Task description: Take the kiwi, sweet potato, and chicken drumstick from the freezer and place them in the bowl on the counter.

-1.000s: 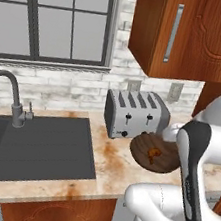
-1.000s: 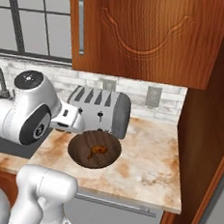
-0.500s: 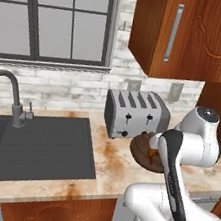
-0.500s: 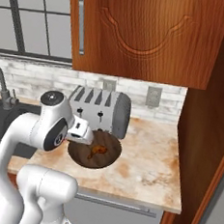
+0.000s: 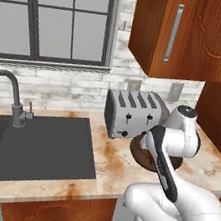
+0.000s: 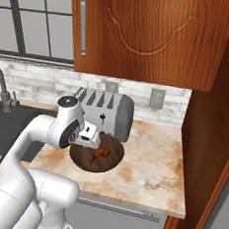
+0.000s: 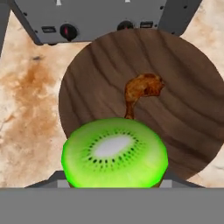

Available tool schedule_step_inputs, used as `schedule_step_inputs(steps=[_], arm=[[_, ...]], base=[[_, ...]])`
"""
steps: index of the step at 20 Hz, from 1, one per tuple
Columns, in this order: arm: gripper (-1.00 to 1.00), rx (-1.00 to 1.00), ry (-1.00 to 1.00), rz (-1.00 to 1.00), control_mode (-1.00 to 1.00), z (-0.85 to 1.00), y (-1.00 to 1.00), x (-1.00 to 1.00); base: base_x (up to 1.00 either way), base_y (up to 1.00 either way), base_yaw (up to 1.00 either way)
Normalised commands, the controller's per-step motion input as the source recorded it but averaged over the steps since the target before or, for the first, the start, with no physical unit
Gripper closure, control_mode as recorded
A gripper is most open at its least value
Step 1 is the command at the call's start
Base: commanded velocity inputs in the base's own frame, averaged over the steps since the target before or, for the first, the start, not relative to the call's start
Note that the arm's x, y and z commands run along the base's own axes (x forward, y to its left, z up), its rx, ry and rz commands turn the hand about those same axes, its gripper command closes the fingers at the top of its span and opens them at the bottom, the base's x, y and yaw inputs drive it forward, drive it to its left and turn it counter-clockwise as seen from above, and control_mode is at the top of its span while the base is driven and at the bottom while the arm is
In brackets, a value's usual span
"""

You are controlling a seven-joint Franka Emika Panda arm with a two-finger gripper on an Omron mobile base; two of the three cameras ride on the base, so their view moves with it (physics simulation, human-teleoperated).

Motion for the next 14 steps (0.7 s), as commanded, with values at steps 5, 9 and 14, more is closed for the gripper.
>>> schedule_step_inputs(steps=[5,9,14], arm=[[1.00,0.00,0.08,0.00,-1.00,-0.55,0.00,0.47],[1.00,0.00,0.01,0.00,-1.00,-0.57,0.00,0.35],[1.00,0.00,0.00,0.00,-1.00,-0.38,0.00,0.19]], base=[[0.00,0.00,0.00],[0.00,0.00,0.00],[0.00,0.00,0.00]])
